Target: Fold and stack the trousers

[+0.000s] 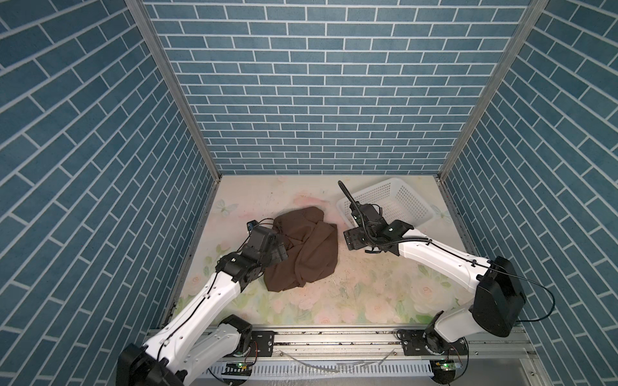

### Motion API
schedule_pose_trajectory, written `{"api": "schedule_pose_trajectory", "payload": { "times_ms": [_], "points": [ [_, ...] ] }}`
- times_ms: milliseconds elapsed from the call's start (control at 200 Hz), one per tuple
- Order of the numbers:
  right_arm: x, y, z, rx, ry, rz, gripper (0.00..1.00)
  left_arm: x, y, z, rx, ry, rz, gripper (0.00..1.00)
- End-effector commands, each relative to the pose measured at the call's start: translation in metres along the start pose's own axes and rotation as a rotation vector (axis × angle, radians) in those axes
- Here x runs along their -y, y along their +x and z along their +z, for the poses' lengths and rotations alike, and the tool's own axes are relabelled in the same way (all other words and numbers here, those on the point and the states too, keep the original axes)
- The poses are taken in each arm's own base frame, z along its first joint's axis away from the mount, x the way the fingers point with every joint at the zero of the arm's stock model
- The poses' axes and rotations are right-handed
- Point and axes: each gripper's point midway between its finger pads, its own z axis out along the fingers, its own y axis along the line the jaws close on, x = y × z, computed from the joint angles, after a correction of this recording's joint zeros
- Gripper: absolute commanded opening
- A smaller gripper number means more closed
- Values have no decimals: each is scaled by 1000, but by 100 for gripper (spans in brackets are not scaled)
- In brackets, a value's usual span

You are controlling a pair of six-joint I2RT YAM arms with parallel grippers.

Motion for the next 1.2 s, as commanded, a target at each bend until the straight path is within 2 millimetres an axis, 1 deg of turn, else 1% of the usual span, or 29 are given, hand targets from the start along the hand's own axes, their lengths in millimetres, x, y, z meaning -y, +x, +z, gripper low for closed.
{"api": "schedule_pose_trajectory", "payload": {
  "times_ms": [0, 50, 120, 190, 245, 335, 435, 475, 575, 585, 595, 725, 790, 895, 985, 1040, 1100, 1130, 1140, 1150, 1195],
  "points": [
    [19, 27, 19, -82, 111, 38, 77, 41, -22, 7, 28, 143, 60, 93],
    [20, 27, 27, -93, 119, 44, 75, 47, -23, 13, 21, 160, 69, 93],
    [20, 26, 39, -112, 124, 53, 68, 54, -22, 18, 4, 177, 99, 93],
    [24, 19, 49, -125, 131, 71, 62, 54, -22, 22, -15, 164, 129, 93],
    [30, 14, 56, -143, 136, 89, 55, 54, -22, 22, -22, 152, 150, 93],
    [47, 1, 65, -159, 149, 112, 45, 53, -22, 21, -23, 149, 173, 92],
    [73, -15, 73, -166, 163, 131, 33, 50, -24, 19, -10, 135, 191, 93],
    [83, -23, 76, -161, 171, 131, 31, 49, -26, 18, -2, 127, 195, 92],
    [107, -44, 82, -155, 209, 118, 30, 45, -27, 19, 10, 105, 198, 93],
    [108, -43, 84, -163, 212, 119, 30, 44, -27, 19, 11, 104, 198, 93],
    [111, -48, 83, -157, 215, 117, 30, 44, -27, 20, 12, 101, 196, 93],
    [132, -71, 96, -167, 254, 112, 30, 41, -29, 22, 15, 76, 199, 93],
    [138, -81, 104, -160, 259, 108, 29, 39, -31, 21, 20, 61, 204, 93],
    [147, -100, 110, -133, 266, 93, 27, 36, -34, 18, 21, 40, 212, 93],
    [149, -116, 110, -100, 263, 70, 27, 32, -33, 13, 19, 23, 216, 94],
    [147, -126, 106, -75, 249, 63, 27, 26, -31, 12, 15, 4, 216, 94],
    [142, -138, 97, -36, 226, 75, 36, 20, -28, 12, 10, -23, 215, 95],
    [139, -141, 92, -18, 215, 84, 44, 16, -26, 13, 6, -36, 215, 95],
    [139, -142, 89, -12, 212, 88, 46, 15, -26, 13, 5, -39, 213, 96],
    [138, -144, 87, -4, 208, 90, 49, 14, -25, 14, 3, -44, 214, 96],
    [133, -146, 76, 21, 201, 98, 56, 12, -22, 17, -4, -53, 214, 97]
  ]
}}
